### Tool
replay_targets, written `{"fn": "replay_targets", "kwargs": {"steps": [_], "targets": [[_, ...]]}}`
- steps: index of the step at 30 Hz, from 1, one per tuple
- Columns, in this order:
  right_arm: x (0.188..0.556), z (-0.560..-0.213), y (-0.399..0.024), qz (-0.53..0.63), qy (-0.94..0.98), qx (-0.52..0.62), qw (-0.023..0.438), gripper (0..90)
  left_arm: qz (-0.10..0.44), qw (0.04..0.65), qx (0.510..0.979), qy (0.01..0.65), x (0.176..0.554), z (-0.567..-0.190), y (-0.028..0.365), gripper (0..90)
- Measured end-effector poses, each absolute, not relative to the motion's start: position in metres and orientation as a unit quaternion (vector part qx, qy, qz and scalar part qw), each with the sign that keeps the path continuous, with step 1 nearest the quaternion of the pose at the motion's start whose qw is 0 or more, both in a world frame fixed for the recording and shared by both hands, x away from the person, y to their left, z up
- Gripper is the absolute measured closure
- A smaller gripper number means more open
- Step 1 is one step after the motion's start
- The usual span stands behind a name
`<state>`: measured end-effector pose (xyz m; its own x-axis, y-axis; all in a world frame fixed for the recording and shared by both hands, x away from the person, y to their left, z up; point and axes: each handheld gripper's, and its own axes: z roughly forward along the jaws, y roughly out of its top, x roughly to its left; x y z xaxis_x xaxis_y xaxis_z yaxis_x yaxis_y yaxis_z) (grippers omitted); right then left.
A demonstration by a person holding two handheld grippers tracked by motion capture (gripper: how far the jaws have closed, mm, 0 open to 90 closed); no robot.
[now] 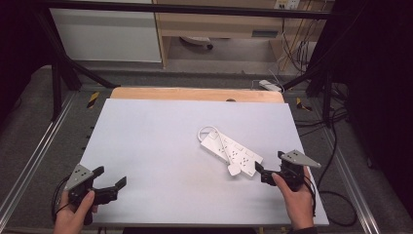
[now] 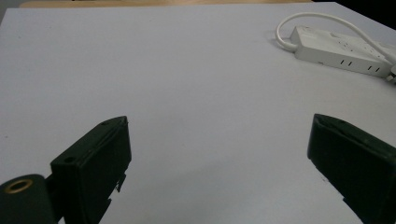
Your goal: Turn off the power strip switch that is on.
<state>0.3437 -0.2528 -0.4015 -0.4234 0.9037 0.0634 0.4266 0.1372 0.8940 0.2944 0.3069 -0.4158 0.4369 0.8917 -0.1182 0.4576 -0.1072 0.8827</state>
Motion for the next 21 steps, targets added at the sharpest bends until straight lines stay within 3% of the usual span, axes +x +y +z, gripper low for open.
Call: {"fn": "replay_targets", "kwargs": {"steps": [21], "targets": [[0.366,-0.388,-0.242,0.464,0.716,0.455,0.257,3.5,0.23,0.459,0.711,0.479,0.297,-0.418,0.305,6.4]]}}
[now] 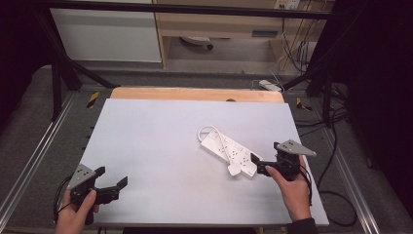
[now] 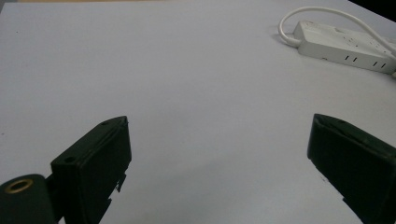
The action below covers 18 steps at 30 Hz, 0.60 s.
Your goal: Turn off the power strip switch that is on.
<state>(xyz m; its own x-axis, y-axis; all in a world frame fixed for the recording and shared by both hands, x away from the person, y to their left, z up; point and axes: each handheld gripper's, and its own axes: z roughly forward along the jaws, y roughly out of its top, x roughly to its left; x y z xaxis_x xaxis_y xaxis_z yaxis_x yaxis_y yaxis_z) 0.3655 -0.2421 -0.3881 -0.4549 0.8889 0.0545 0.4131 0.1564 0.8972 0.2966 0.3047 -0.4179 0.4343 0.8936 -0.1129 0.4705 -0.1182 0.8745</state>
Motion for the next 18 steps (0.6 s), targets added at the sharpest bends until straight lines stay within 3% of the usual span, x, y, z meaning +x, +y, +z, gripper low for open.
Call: {"fn": "replay_targets", "kwargs": {"steps": [18], "targets": [[0.389,-0.385,-0.226,0.468,0.717,0.448,0.256,8.0,0.229,0.454,0.714,0.482,0.299,-0.42,0.304,6.5]]}}
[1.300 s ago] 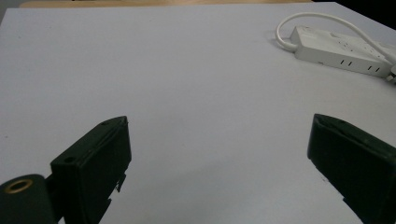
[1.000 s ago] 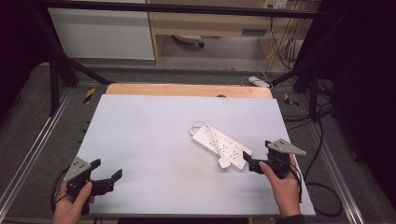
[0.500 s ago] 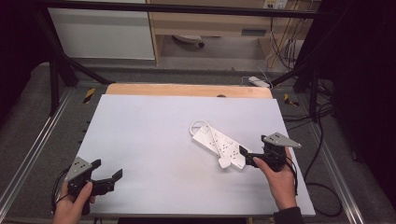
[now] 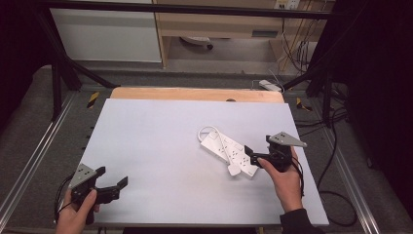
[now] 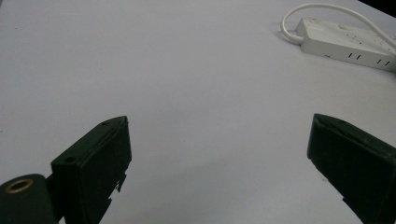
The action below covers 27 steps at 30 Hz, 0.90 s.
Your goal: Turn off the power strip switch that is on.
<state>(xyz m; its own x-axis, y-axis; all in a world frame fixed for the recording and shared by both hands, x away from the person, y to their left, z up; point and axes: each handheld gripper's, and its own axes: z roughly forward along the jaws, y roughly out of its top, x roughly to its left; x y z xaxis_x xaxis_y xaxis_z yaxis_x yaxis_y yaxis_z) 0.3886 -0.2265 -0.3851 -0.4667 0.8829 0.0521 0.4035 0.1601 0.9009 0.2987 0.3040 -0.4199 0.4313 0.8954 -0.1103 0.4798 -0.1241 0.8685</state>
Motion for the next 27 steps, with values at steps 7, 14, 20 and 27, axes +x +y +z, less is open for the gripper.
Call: {"fn": "replay_targets", "kwargs": {"steps": [7,14,20,27], "targets": [[0.395,-0.386,-0.223,0.464,0.718,0.451,0.258,12.4,0.23,0.454,0.713,0.482,0.299,-0.42,0.304,6.5],[0.403,-0.385,-0.218,0.467,0.716,0.448,0.26,27.4,0.228,0.453,0.717,0.479,0.301,-0.42,0.304,6.5],[0.409,-0.389,-0.207,0.462,0.728,0.433,0.264,40.8,0.226,0.452,0.721,0.474,0.304,-0.422,0.302,6.6],[0.413,-0.395,-0.2,0.46,0.732,0.427,0.263,62.2,0.222,0.453,0.72,0.476,0.308,-0.422,0.3,6.6]]}}
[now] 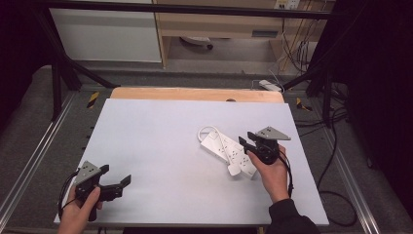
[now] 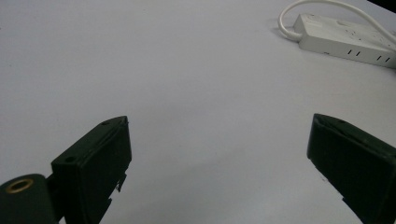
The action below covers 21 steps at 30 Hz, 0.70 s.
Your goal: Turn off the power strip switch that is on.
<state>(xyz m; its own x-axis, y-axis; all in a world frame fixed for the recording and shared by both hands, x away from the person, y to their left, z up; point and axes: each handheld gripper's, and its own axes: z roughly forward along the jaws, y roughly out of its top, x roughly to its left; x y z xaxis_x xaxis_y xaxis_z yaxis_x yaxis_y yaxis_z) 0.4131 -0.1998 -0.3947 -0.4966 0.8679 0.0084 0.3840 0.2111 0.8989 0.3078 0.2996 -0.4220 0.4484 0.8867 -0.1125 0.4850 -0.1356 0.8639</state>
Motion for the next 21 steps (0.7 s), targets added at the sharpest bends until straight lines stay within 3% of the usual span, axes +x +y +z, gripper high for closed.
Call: {"fn": "replay_targets", "kwargs": {"steps": [13,21], "targets": [[0.421,-0.405,-0.201,0.453,0.741,0.43,0.246,79.9,0.223,0.451,0.721,0.477,0.306,-0.422,0.3,6.7],[0.424,-0.411,-0.204,0.448,0.741,0.437,0.243,86.1,0.223,0.451,0.721,0.477,0.306,-0.422,0.3,6.7]]}}
